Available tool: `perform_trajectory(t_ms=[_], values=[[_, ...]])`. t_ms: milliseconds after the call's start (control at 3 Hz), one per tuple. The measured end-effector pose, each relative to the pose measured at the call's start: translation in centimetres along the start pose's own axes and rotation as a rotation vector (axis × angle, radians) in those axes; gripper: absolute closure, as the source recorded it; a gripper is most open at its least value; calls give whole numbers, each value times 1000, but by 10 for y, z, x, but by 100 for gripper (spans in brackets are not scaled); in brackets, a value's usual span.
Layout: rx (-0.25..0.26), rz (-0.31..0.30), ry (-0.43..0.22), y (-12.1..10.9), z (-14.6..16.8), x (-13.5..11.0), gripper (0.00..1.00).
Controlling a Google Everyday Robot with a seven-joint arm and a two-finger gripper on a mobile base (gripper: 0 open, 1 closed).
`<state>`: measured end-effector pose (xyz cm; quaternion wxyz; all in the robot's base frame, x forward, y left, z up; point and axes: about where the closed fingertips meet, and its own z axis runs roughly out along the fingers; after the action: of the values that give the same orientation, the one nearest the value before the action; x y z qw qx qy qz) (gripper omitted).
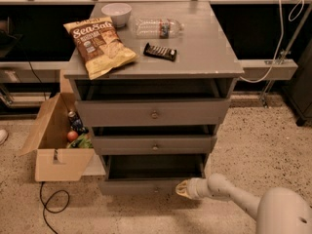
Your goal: Close bottom drawer
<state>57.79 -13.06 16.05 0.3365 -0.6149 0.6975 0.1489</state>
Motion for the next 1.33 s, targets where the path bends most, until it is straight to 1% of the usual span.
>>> perform_trajectory(t_ms=[333, 667, 1000, 1333], values=[[20, -39, 5, -14, 6, 3, 100], [39, -59, 4, -25, 9, 4, 100], [80, -80, -3, -44, 11, 3, 100], [132, -82, -44, -62, 23, -5, 100]])
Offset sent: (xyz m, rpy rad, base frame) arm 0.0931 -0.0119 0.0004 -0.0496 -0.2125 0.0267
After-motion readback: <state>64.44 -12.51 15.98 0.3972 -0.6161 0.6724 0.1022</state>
